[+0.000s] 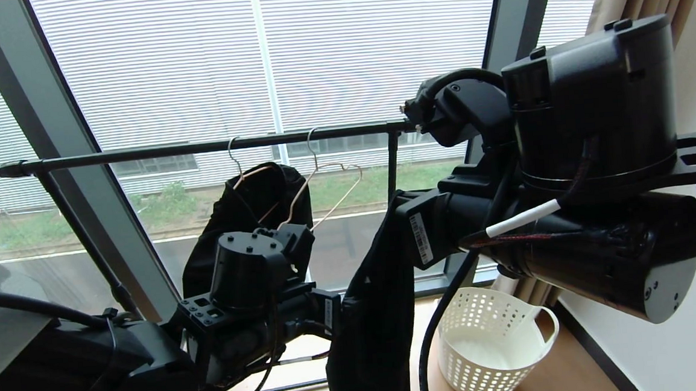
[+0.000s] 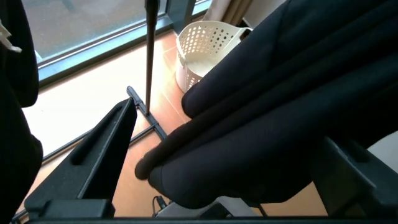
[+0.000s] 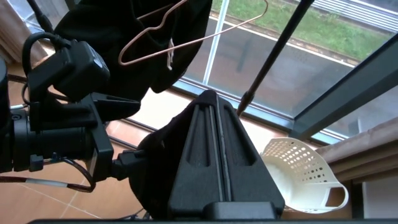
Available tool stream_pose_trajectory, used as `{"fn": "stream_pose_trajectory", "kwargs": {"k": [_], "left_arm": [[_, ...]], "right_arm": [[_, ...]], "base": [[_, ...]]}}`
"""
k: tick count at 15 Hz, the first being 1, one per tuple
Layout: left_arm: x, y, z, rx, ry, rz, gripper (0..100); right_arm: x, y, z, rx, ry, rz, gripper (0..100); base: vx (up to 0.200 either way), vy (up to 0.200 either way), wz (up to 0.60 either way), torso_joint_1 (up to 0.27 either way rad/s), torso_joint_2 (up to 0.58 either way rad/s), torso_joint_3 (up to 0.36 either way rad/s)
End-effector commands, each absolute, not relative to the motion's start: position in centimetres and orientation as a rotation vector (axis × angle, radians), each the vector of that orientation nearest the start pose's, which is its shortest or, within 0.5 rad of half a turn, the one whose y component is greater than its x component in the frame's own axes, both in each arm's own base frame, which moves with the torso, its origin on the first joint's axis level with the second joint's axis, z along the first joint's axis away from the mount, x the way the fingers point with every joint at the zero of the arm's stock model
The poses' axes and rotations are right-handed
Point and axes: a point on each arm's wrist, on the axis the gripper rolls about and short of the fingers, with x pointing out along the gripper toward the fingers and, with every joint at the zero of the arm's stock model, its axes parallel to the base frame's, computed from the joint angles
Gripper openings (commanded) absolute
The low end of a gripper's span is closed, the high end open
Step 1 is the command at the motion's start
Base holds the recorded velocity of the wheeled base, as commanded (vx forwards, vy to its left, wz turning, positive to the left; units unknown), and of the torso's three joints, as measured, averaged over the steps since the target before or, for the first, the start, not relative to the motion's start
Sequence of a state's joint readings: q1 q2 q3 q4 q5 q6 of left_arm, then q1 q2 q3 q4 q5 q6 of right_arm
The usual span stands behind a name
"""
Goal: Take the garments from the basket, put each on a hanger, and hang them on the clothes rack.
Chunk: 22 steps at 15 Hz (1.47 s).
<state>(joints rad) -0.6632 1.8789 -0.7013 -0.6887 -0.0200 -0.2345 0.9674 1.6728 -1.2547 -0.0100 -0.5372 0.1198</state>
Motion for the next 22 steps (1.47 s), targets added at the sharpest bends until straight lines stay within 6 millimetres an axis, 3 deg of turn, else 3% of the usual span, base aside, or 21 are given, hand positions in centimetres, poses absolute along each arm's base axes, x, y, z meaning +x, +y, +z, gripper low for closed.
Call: {"fn": "stream_pose_trajectory", "kwargs": {"k": [1, 10, 11, 14, 17, 19, 22], "left_arm": [[25.0, -19.6, 9.8, -0.053, 0.573, -0.607, 100], [24.7, -19.4, 8.1, -0.038, 0.611, -0.597, 100], [24.6, -19.3, 8.0, -0.038, 0.61, -0.592, 0], [23.9, -18.5, 8.5, -0.035, 0.589, -0.561, 0], [23.7, -16.2, 10.2, -0.03, 0.529, -0.521, 0], [24.3, -14.5, 12.3, -0.019, 0.44, -0.482, 0], [25.1, -14.1, 15.0, -0.013, 0.343, -0.472, 0]], "right_arm": [[18.5, 24.9, 25.9, -0.157, 0.319, 0.406, 0], [18.5, 23.5, 26.7, -0.14, 0.305, 0.382, 0], [18.7, 23.4, 26.6, -0.141, 0.307, 0.374, 0], [19.7, 22.1, 25.7, -0.152, 0.334, 0.319, 0], [21.3, 20.4, 24.5, -0.147, 0.336, 0.241, 0], [22.2, 19.3, 23.5, -0.209, 0.354, 0.2, 0], [22.6, 18.7, 21.8, -0.345, 0.393, 0.155, 0]], "base": [[0.0, 0.0, 0.0, 0.0, 0.0, 0.0], [0.0, 0.0, 0.0, 0.0, 0.0, 0.0], [0.0, 0.0, 0.0, 0.0, 0.0, 0.0], [0.0, 0.0, 0.0, 0.0, 0.0, 0.0], [0.0, 0.0, 0.0, 0.0, 0.0, 0.0], [0.0, 0.0, 0.0, 0.0, 0.0, 0.0], [0.0, 0.0, 0.0, 0.0, 0.0, 0.0]]}}
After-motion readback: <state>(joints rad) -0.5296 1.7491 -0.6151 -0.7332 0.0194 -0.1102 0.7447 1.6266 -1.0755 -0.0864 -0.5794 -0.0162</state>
